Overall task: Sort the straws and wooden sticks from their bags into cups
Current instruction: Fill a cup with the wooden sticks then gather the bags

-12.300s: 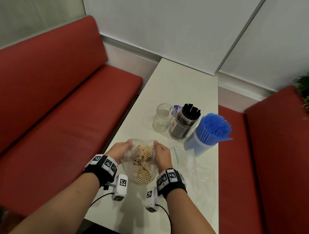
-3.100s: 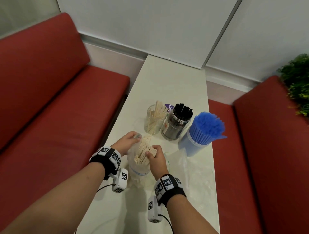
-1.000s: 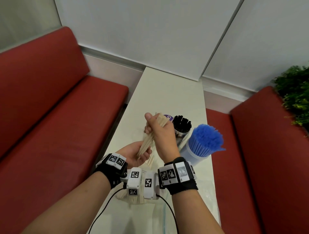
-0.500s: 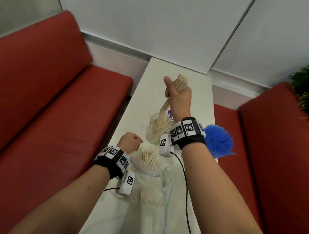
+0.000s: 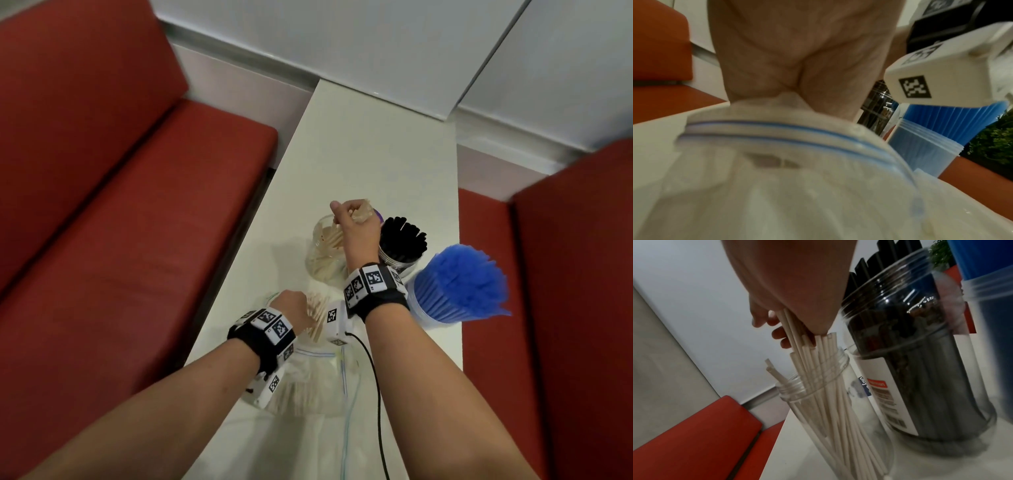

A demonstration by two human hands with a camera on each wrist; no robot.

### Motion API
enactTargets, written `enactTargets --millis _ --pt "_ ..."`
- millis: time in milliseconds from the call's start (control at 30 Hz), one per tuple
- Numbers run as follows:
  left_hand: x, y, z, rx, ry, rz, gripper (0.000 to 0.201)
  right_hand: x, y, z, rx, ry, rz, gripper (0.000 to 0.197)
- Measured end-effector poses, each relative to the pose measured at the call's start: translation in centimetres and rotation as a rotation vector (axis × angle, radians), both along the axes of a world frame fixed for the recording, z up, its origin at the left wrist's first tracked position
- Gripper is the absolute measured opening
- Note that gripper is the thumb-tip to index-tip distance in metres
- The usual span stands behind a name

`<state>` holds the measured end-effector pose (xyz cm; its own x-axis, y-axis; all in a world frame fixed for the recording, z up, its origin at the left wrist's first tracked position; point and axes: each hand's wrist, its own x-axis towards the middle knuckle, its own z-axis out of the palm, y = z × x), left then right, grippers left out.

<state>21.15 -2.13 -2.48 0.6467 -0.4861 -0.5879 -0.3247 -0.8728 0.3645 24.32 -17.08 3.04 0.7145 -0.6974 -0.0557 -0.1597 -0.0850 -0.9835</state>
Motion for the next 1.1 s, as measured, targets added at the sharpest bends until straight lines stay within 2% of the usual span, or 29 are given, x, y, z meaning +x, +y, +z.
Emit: enactTargets --millis 100,200,367,467,567,667,800,900,1000,1067,1100 --pt "0.0 -0.2 -0.3 -0.022 -0.010 0.032 0.028 -0.2 -0.4 0.2 0.009 -0.032 -0.005 0.015" --pt "0.3 0.0 -0.4 -0.037 0.014 0.048 0.027 -0.1 -0.5 0.3 0.017 -0.063 0.000 0.015" --pt "0.7 0.7 -0.2 -0.072 0.048 0.068 0.027 -0.2 0.0 -0.3 -0.009 0.074 0.096 0.012" --pt "1.0 1.1 0.3 -0.099 0.073 0.074 0.029 -0.2 0.2 0.2 -0.074 0.014 0.069 0.015" --pt "1.1 1.5 0.8 -0.116 0.082 0.075 0.030 -0.6 0.8 0.7 -0.221 -0.065 0.046 0.005" --pt "1.0 1.7 1.2 -0.131 0.096 0.081 0.026 -1.5 1.6 0.3 -0.343 0.001 0.070 0.027" --pt "0.8 2.0 1.7 -0.168 0.101 0.087 0.024 -2.4 1.7 -0.7 -0.388 0.234 0.214 0.042" --pt "0.6 2.1 2.2 -0.192 0.118 0.095 0.022 -3.2 1.7 0.2 -0.355 0.108 0.151 0.054" --pt "0.7 2.2 2.7 -0.238 0.136 0.105 0.022 -5.0 2.6 1.5 -0.383 -0.111 0.109 0.039" --pt "0.8 2.5 3.0 -0.255 0.106 0.098 0.022 -6.6 3.8 1.1 -0.249 -0.117 0.194 0.030" --pt "0.9 2.7 3.2 -0.262 0.090 0.098 0.022 -7.4 4.5 0.4 -0.143 -0.087 0.236 0.033"
